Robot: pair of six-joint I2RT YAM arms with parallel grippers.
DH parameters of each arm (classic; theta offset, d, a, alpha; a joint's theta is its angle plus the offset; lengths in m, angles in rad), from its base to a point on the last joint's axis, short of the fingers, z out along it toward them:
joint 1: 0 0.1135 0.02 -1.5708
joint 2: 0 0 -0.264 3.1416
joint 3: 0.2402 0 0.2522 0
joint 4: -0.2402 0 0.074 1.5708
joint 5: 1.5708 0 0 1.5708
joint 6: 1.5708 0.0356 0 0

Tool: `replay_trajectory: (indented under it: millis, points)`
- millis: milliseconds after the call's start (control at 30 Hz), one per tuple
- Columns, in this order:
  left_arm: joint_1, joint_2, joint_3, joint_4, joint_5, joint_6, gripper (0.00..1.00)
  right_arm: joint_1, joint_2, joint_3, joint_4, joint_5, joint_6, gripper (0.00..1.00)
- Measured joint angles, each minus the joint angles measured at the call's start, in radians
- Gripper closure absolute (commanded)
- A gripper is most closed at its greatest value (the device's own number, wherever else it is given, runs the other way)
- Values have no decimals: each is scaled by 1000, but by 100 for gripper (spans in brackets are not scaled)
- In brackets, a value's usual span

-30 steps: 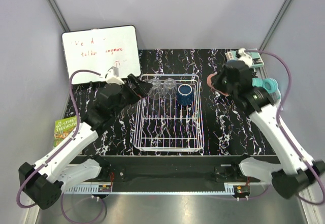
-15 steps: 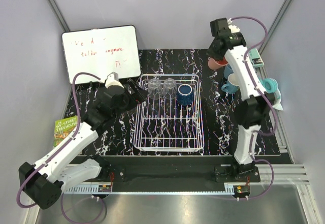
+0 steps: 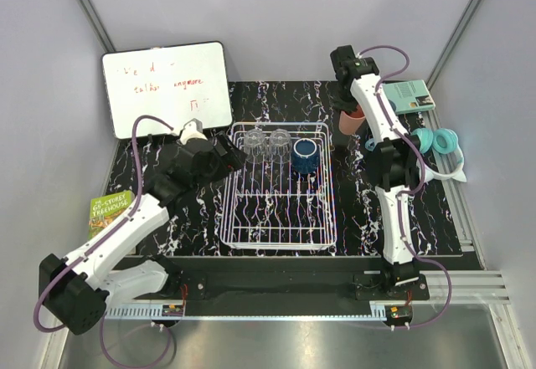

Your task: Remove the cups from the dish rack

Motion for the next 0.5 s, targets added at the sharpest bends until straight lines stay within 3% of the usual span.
replay_trajectory:
  millis: [500]
  points:
    - [0, 109, 0, 0, 22, 5, 6, -48, 146, 31, 54, -35, -16, 100]
